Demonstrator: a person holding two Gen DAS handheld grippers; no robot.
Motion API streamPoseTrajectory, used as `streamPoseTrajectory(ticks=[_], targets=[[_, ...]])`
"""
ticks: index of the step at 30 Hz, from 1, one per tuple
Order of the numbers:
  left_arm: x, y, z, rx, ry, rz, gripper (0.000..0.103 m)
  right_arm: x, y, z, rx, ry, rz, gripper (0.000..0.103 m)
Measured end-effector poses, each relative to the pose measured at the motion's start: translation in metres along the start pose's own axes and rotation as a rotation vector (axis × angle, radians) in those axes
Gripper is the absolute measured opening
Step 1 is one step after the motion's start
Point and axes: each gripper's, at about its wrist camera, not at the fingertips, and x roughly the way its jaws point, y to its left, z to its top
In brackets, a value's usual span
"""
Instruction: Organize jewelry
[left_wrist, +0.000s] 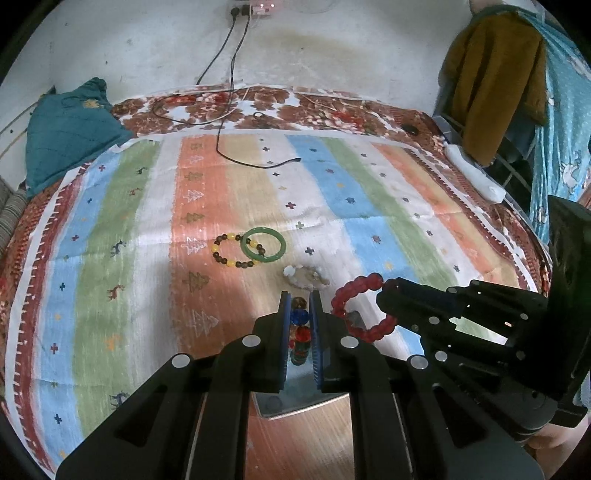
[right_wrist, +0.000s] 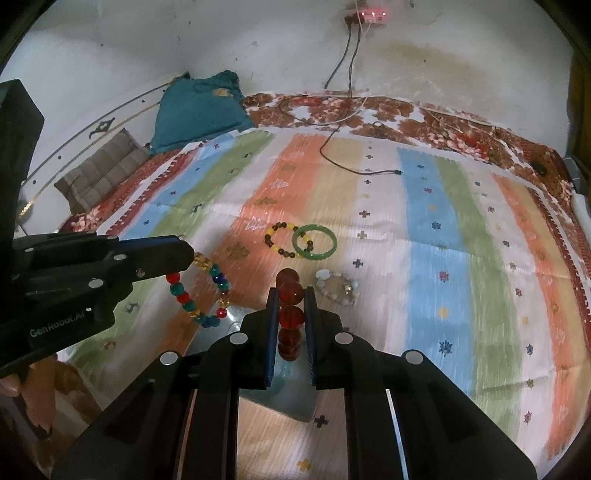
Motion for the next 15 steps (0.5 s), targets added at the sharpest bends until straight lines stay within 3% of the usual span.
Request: streamPoseTrajectory(ticks=[13,15], targets=[[-0.007,-0.003,-0.012,-0.001,0.002,-0.016,0.010,-0.002,0.002,-0.013,0.015,0.030,0.009,0.015],[-0.006,0.000,-0.012,-0.017,0.007,-0.008,0.025,-0.002,-0.002,-0.013,0.038,0.034,-0.021,0.022]])
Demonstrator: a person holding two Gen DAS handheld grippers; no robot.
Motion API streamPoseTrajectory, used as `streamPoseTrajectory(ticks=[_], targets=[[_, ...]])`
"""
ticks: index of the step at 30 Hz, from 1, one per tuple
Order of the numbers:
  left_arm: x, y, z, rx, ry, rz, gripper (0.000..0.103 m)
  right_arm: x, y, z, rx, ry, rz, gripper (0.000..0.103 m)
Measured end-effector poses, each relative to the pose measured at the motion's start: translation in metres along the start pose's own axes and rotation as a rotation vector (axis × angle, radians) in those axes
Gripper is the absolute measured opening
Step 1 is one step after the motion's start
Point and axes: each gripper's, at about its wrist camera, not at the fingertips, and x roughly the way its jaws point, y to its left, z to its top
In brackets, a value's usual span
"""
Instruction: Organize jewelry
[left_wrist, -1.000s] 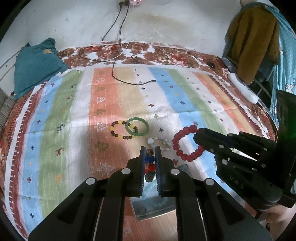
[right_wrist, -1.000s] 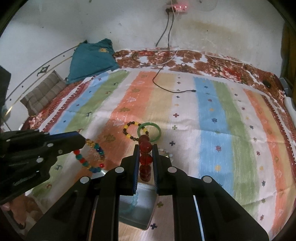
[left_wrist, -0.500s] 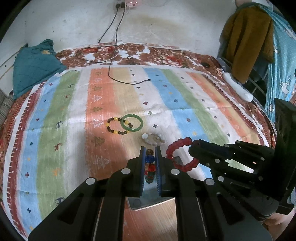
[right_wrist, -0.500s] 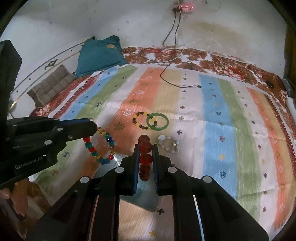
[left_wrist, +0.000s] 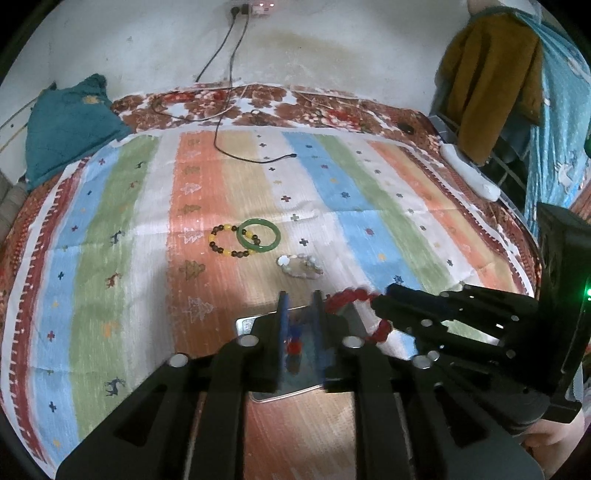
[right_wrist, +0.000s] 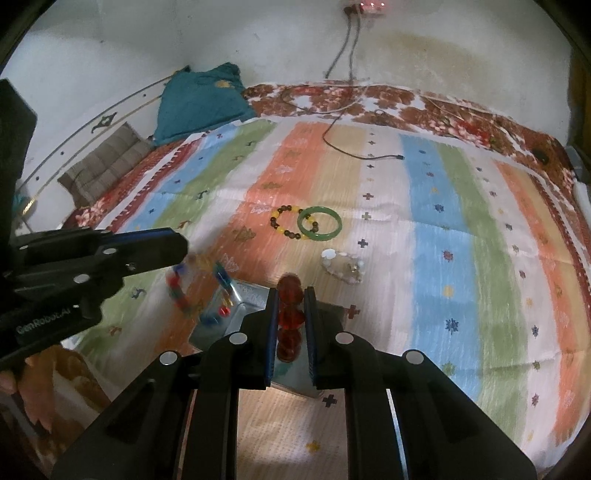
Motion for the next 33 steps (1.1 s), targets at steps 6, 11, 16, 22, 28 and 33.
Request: streamPoseTrajectory(ticks=[6,11,16,22,28,33], targets=[[0.003,0.008,0.000,-0.028,0.011,0.032,0.029,0.004,-0.015,0.002,0.059,0.024,-0.035,0.032],[0.003,0.011,0.001,-0.039,0.012,0.039,0.034,0.008,-0.016,0.004,0.064,0.039,-0.036,0.039],[0.007,0.018,0.004,-0.058,0.018,0.054,0.039,0.011,-0.018,0.007,0.063,0.047,-0.040,0.045],[0.019,0.034,0.014,-0.108,0.040,0.105,0.047,0.023,-0.026,0.018,0.080,0.071,-0.051,0.051],[0.035,0.040,0.023,-0.107,0.067,0.156,0.054,0.030,-0.033,0.029,0.040,0.091,-0.071,0.062],[0.053,0.044,0.032,-0.092,0.097,0.204,0.056,0.047,-0.045,0.037,0.048,0.131,-0.103,0.063]])
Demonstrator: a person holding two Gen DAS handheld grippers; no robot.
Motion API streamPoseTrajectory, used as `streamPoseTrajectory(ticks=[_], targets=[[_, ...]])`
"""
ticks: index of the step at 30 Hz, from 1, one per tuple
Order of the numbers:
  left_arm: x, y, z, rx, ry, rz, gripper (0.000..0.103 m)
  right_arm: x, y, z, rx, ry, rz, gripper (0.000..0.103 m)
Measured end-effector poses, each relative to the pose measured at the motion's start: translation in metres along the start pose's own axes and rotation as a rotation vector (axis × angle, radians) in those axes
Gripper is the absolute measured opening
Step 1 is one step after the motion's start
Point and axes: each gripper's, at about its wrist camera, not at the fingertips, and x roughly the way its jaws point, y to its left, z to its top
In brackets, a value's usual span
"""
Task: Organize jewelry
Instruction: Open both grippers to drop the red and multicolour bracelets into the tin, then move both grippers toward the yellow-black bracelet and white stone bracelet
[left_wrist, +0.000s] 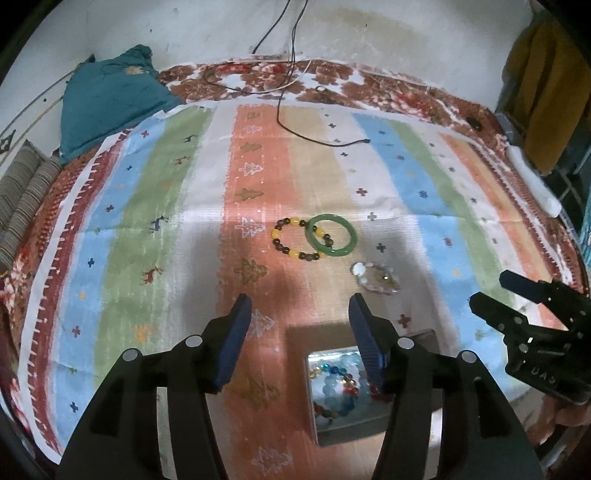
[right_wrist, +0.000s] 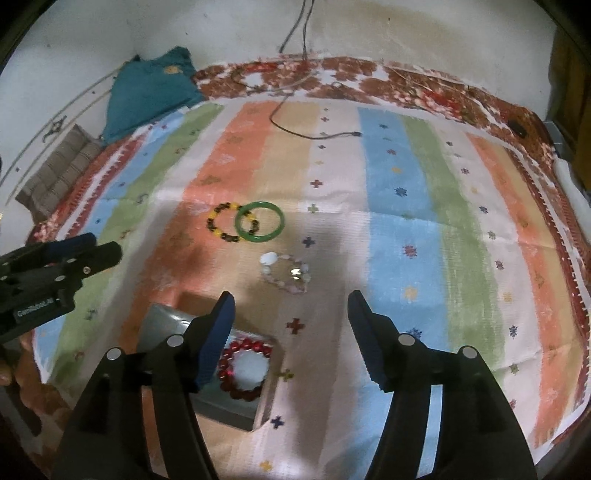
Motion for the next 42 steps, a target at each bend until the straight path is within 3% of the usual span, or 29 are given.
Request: streamPoseTrajectory(ticks=[7,15,19,42], targets=[[0.025,0.003,0.015,-0.007,0.035,0.033,0.057,0.033,-0.003,0.011,-0.023,0.079,-0.021,0.064],[0.047,0.007,0.025,-0.001,0.068,0.062,0.061,0.057,-0.010,0.022,-0.009,0.109,-0.034,0.064],[0.053,0.006,0.029,0.008,0.071,0.069,0.061,0.067,-0.011,0.028,-0.005,0.112,-0.019,0.070],[0.116,0.012,0.048,0.041,0.146,0.116,0.062,0.134,-0.008,0.040,-0.045,0.220,-0.048,0.070]])
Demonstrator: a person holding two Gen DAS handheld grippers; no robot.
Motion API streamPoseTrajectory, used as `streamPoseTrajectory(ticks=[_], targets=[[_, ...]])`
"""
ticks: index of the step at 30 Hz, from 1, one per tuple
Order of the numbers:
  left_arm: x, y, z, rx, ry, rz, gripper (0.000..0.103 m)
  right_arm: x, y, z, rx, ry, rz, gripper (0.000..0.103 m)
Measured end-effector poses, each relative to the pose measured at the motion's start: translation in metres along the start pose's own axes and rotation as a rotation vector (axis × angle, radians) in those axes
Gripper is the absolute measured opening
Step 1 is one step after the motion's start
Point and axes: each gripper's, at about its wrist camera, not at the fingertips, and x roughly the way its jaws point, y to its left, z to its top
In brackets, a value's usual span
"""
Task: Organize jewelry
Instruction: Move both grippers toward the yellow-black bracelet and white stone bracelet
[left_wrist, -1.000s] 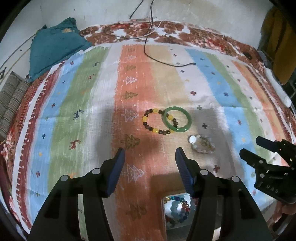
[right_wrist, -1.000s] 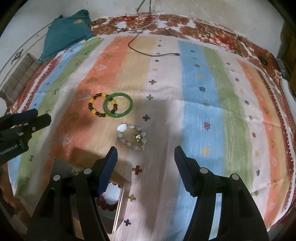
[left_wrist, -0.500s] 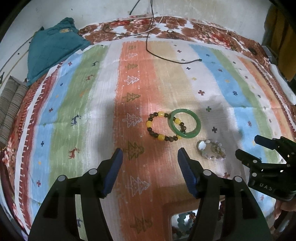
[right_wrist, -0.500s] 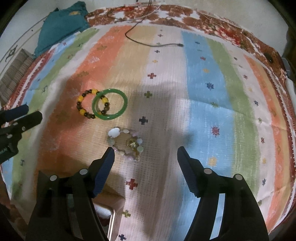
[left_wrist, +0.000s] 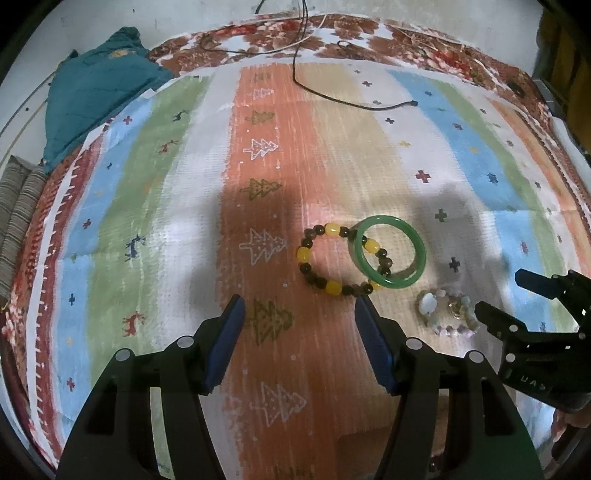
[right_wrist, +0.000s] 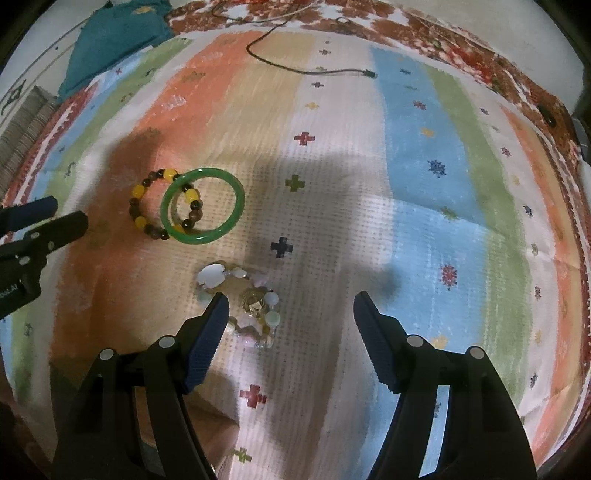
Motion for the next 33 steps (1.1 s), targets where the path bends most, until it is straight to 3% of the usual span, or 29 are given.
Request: streamPoseTrajectory(ticks=[12,16,22,33], targets=[[0.034,0.003,0.009,0.004,0.049,0.001,0.062,0.024,0.004,0.010,-0.030,0.043,-0.001,0.070],[0.043,0.007,0.013,-0.038,0.073,-0.052,0.062,0.029,0.006,0.012,-0.033,0.054,-0.003,0.070],[0.055,0.006,0.014,0.001,0.081,0.006,0.063,0.036,0.003,0.013,-0.028,0.062,-0.021,0.070],[0.072,0.004,0.023,0.009,0.085,0.001,0.063,0.046,0.011,0.021,-0.074,0.070,-0.046,0.070]])
